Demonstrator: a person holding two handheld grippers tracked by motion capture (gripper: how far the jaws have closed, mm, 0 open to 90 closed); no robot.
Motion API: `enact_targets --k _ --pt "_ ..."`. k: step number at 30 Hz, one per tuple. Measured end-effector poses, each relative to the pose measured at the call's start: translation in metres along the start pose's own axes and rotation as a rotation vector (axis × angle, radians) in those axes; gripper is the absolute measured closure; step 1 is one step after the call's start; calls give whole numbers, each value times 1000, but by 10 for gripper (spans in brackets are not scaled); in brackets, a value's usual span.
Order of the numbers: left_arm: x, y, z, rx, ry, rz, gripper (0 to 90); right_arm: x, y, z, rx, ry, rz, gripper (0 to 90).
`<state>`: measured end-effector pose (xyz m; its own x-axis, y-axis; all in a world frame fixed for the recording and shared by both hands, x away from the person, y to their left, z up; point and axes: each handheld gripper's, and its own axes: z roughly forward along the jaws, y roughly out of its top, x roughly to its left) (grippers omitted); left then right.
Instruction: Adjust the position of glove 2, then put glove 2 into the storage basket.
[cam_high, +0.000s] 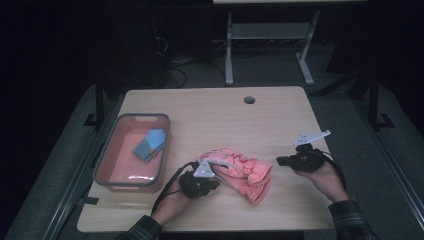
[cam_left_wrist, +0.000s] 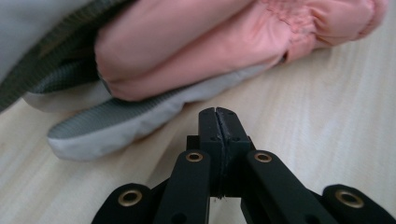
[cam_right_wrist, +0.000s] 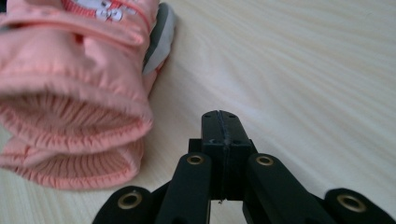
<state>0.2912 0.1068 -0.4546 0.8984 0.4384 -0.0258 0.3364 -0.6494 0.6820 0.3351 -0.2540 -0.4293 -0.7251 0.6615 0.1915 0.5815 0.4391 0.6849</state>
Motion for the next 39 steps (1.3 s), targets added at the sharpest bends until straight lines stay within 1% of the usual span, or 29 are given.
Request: enact_targets --k 1,4,5,7,10,13,14,16,18,19,20,24,25,26,28,29,31,32,34,37,39 --pt "1 0 1 7 4 1 893 1 -2 2 4 3 7 898" --pt "4 0 1 11 17 -8 893 5 -7 9 6 23 -5 898" --pt "5 1 1 11 16 -15 893 6 -9 12 6 34 -15 898" --pt "7 1 2 12 22 -16 893 9 -10 17 17 37 -29 898" --pt "9 2 4 6 23 -32 893 13 -12 21 24 44 -41 898" --pt "12 4 5 14 33 -25 893 18 -13 25 30 57 -56 898" --pt "13 5 5 19 35 -19 893 20 -14 25 35 60 -58 898" --pt "16 7 7 21 39 -22 893 23 -14 26 36 66 -59 899" --pt "19 9 9 18 38 -33 893 26 -16 27 36 74 -71 898" --pt "20 10 10 11 38 -39 893 28 -16 27 39 79 -72 898" --pt "22 11 11 14 35 -40 893 29 -17 27 38 82 -72 899" --pt "27 16 17 22 31 -37 893 33 -20 26 36 104 -65 898" --pt "28 17 18 21 32 -39 893 34 -21 26 34 104 -73 898" --pt "29 18 19 15 36 -43 893 35 -21 25 34 109 -69 898" --pt "31 22 22 17 40 -37 893 37 -23 25 33 113 -69 898" --pt "33 24 23 21 38 -35 893 38 -24 25 33 116 -69 898" --pt "35 26 26 15 35 -43 893 40 -25 25 32 125 -73 898" --pt "37 27 27 21 34 -39 893 41 -26 25 36 131 -72 899" --pt "40 29 31 17 27 -51 893 44 -27 25 33 139 -73 899" --pt "43 32 34 12 31 -56 893 49 -28 25 30 159 -81 898" --pt "45 34 35 13 31 -48 893 54 -28 26 34 171 -87 899"
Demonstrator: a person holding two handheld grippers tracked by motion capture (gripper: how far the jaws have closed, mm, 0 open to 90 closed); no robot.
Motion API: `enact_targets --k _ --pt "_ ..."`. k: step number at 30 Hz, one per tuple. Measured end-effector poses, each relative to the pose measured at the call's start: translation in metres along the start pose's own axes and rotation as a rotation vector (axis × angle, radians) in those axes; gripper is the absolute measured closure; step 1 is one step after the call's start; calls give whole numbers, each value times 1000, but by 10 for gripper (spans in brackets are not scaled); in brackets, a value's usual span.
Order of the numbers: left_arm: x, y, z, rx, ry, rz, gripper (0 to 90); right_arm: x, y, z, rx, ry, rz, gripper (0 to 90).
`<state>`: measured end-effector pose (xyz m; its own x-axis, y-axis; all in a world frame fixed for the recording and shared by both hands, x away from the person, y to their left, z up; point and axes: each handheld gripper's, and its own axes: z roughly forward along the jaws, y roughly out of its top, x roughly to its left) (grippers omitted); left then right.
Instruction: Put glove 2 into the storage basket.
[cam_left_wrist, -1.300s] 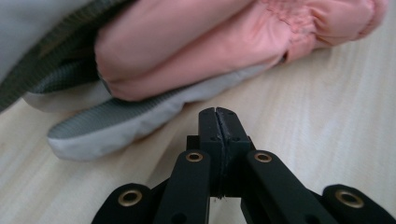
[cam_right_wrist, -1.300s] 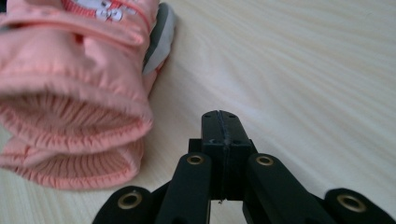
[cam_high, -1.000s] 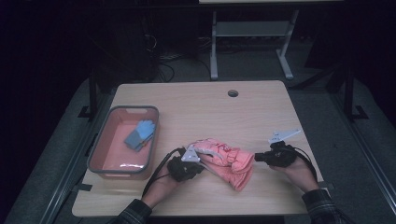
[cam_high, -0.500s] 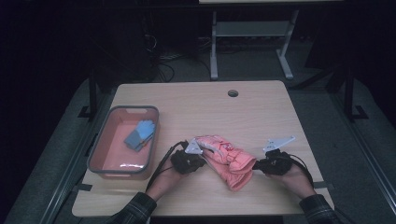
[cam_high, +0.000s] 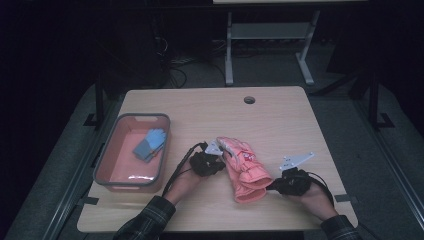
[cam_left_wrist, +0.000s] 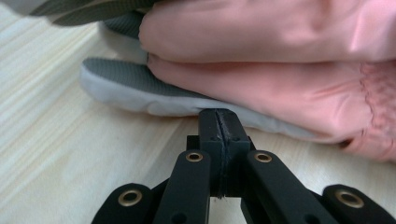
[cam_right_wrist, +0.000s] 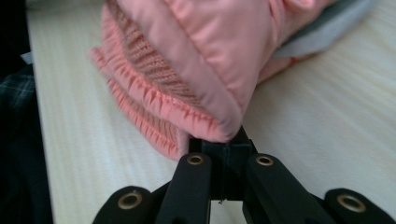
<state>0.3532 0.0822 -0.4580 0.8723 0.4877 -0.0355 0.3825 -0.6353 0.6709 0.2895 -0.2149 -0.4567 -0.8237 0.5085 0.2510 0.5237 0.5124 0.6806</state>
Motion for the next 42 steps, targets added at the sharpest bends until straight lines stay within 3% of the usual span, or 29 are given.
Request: enact_targets --k 4,6,12,16,20,24,31,35,39,42 --pt "-1 -1 -7 -15 -8 -11 837 9 0 3 12 11 -19 898" --pt "-4 -2 -18 -21 -13 4 807 10 -1 1 9 4 -22 898" --pt "-34 -3 -46 -68 -86 83 688 4 -5 -14 -18 -32 1 898" --pt "-51 5 -47 -87 -136 125 633 4 -5 -20 -34 -43 7 898" --pt "-62 11 -45 -113 -158 142 629 6 -4 -20 -34 -42 -5 899" --pt "-64 16 -45 -126 -162 147 639 7 -3 -21 -35 -35 -9 899" --pt "-62 20 -52 -157 -171 132 795 11 0 -24 -66 -30 -28 899" --pt "-57 17 -59 -153 -192 113 800 14 3 -29 -99 -15 -37 899" --pt "-53 9 -57 -137 -203 91 799 17 4 -27 -93 -7 -46 899" --pt "-54 8 -54 -122 -201 101 781 18 5 -23 -80 -2 -47 899"
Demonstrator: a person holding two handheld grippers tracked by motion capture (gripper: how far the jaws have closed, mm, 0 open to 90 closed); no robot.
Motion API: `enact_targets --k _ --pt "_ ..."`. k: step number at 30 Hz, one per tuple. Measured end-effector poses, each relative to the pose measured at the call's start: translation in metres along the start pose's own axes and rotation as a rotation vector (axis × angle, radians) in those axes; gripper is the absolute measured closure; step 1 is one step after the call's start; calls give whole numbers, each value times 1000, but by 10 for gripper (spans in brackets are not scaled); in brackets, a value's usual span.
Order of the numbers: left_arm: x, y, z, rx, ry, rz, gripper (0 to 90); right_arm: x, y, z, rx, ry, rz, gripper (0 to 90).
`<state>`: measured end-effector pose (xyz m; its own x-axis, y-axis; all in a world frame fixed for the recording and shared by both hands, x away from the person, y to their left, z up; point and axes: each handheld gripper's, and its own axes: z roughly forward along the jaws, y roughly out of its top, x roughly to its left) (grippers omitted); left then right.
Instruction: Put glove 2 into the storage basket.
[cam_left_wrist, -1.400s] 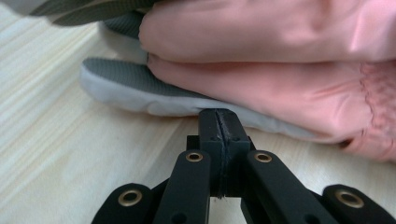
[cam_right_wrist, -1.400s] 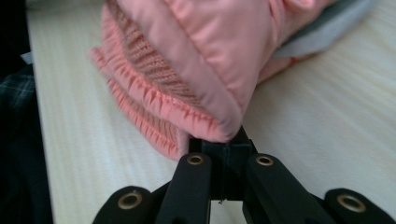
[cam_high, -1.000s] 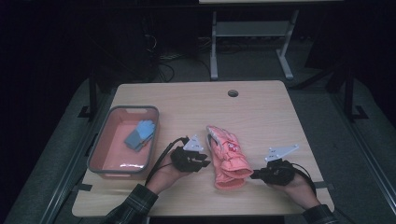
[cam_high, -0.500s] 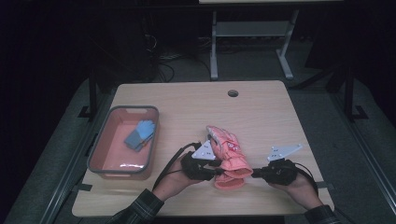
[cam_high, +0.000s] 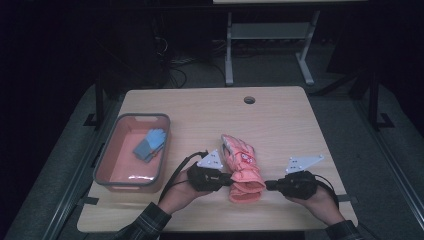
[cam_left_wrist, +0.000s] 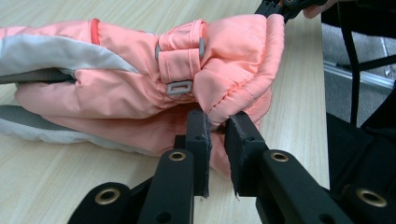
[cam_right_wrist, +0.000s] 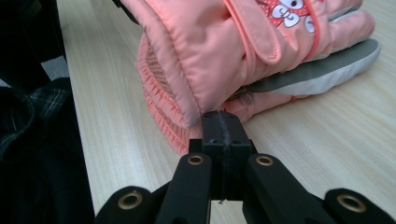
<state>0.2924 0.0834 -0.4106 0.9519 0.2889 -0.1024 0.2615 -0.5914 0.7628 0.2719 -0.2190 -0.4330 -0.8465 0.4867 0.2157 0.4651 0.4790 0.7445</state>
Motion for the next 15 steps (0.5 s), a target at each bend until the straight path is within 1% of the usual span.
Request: enact_targets --k 1,2,3,4,5,6,7,9,10,11,13,15 --pt "0 0 0 -2 2 0 756 0 0 1 7 -3 -2 899" --pt "1 0 -1 1 2 1 711 -1 -1 2 9 -5 -4 899" --pt "1 -1 -2 -4 3 -7 678 -1 -1 2 14 -9 -1 899" --pt "2 -1 -5 -7 6 -13 663 -2 -2 2 16 -12 4 899" --pt "3 -2 -8 -3 11 -10 661 -3 -3 2 20 -18 4 899" --pt "5 -3 -11 -7 18 -16 661 -5 -3 3 22 -24 6 899" --pt "7 -5 -14 -7 19 -26 672 -6 -4 4 26 -27 9 899" --pt "11 -9 -18 2 37 -41 734 -9 -6 7 37 -24 17 899" --pt "13 -12 -18 15 44 -47 767 -10 -6 9 50 -22 21 899" --pt "14 -14 -16 30 54 -52 800 -10 -7 12 60 -22 19 899" --pt "17 -19 -9 50 61 -67 832 -9 -8 19 87 -16 15 899" --pt "20 -23 1 66 71 -70 859 -8 -7 25 97 -10 8 899"
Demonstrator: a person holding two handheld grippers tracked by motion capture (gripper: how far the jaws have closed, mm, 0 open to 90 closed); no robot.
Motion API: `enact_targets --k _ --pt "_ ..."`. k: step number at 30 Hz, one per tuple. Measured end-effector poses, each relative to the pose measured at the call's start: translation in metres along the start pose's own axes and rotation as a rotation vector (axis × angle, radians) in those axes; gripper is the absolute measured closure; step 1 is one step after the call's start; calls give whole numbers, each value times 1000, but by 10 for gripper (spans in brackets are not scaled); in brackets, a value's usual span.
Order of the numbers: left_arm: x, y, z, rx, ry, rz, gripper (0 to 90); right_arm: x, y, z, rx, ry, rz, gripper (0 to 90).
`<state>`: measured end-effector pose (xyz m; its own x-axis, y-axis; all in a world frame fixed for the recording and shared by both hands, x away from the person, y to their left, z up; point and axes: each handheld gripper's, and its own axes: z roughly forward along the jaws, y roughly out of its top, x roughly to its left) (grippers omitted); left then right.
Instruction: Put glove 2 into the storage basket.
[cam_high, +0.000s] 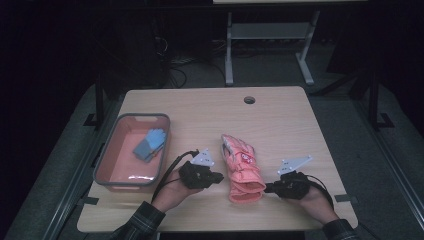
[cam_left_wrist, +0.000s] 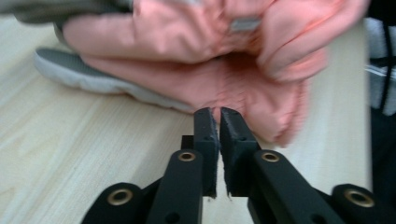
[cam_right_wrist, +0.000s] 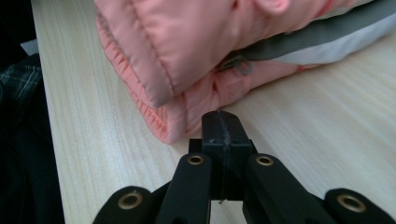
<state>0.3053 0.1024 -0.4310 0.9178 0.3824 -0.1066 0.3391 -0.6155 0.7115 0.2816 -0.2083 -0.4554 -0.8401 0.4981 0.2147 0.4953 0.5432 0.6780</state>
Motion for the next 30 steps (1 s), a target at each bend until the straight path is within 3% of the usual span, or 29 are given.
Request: enact_targets --k 5,8,17,23,26,30 --pt "2 0 23 47 13 4 871 2 3 11 26 11 -8 899" --pt "2 0 28 67 8 15 873 5 5 15 25 21 -14 899" --pt "11 -13 13 83 -27 3 873 26 15 32 29 87 -61 899" --pt "16 -15 7 90 -10 -19 872 39 22 44 44 113 -97 899" --pt "19 -15 4 94 5 -22 860 36 21 36 41 92 -95 899" --pt "25 -13 -2 70 35 -67 801 23 25 10 -24 40 -36 899"
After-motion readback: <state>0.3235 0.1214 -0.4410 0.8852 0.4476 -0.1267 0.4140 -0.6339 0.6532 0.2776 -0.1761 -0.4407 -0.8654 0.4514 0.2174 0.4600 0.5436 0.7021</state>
